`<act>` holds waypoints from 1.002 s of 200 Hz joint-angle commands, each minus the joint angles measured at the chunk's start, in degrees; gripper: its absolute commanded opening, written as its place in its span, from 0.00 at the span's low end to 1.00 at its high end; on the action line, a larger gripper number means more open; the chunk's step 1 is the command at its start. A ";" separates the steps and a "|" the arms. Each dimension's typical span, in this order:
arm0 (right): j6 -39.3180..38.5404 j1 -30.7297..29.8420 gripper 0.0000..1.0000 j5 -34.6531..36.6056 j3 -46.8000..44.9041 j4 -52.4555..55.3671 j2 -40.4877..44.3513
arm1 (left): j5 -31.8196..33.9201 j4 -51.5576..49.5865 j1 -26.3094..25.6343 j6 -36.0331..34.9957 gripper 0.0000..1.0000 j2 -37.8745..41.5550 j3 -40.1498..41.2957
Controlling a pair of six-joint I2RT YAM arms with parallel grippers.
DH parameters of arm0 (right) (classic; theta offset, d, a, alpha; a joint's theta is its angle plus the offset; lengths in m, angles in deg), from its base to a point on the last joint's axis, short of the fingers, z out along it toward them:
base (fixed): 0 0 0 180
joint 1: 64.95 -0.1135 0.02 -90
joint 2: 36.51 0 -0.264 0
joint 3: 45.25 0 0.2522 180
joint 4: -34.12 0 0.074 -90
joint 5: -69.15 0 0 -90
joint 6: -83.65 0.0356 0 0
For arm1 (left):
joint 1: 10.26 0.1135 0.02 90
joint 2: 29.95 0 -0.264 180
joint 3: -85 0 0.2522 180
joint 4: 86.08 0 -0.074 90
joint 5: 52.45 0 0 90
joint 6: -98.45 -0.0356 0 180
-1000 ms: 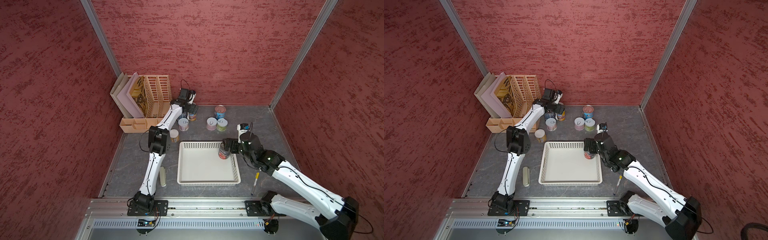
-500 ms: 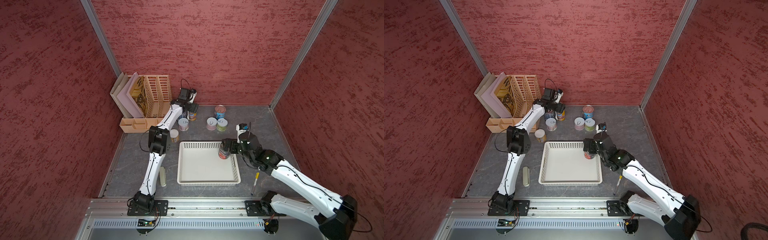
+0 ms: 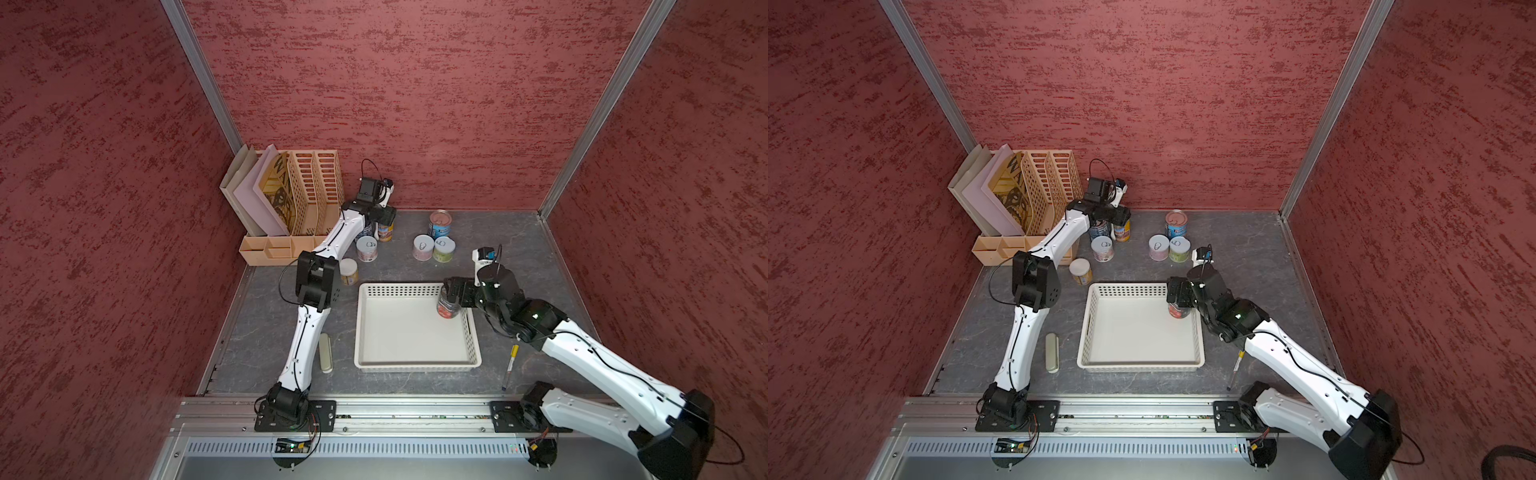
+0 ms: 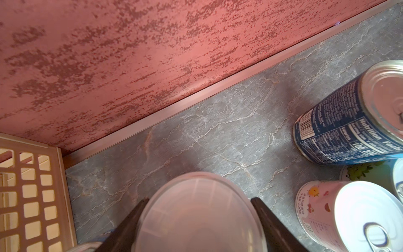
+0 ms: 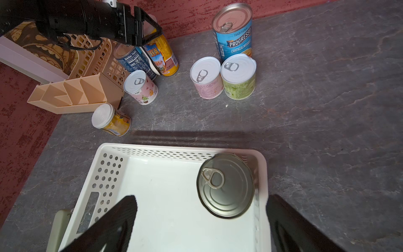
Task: Put the canned food in the basket
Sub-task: Pick up the canned food from the center of the board.
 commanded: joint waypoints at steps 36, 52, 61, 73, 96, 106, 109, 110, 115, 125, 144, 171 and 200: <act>0.19 0.27 0.98 -0.09 1.12 -1.53 0.12 | -0.52 -1.63 -0.51 4.37 0.35 4.57 2.79; 0.37 0.23 0.98 -0.01 0.91 -1.90 -0.34 | -0.06 -1.51 -1.02 6.23 0.31 6.78 3.39; 0.45 0.26 0.98 -0.13 1.01 -1.85 -0.71 | 0.24 -1.46 -1.41 7.25 0.30 7.88 3.66; 0.45 0.23 0.98 -0.14 1.11 -1.76 -1.00 | 0.66 -1.65 -1.74 8.41 0.27 9.21 3.64; 0.46 0.29 0.98 -0.01 1.10 -1.67 -0.73 | 2.86 -2.78 -3.12 8.78 0.24 11.39 3.48; 0.54 0.27 0.98 -0.15 1.04 -1.75 -0.47 | 4.33 -3.47 -3.80 8.84 0.23 12.22 3.33; 0.52 0.27 0.98 -0.26 0.90 -1.81 -0.34 | 4.67 -3.70 -3.97 8.89 0.23 12.54 3.33; 0.52 0.27 0.98 -0.26 0.90 -1.81 -0.34 | 4.78 -3.84 -4.04 8.96 0.23 12.63 3.33; 0.62 0.29 0.98 -0.50 0.76 -1.94 -0.24 | 5.09 -4.24 -4.27 9.17 0.22 12.99 3.32; 0.80 0.27 0.98 -0.99 0.66 -2.13 -0.24 | 5.54 -5.21 -4.71 9.95 0.21 14.04 3.42; 0.81 0.27 0.98 -0.84 0.75 -2.08 -0.41 | 5.90 -7.39 -5.37 12.72 0.18 16.22 3.64; 0.74 0.27 0.98 0.43 0.77 -1.78 0.00 | 8.25 -10.71 -7.44 16.31 0.18 19.73 4.36; 0.74 0.23 0.98 0.92 -0.03 -2.19 1.24 | 13.53 -15.23 -10.76 18.89 0.16 24.04 4.79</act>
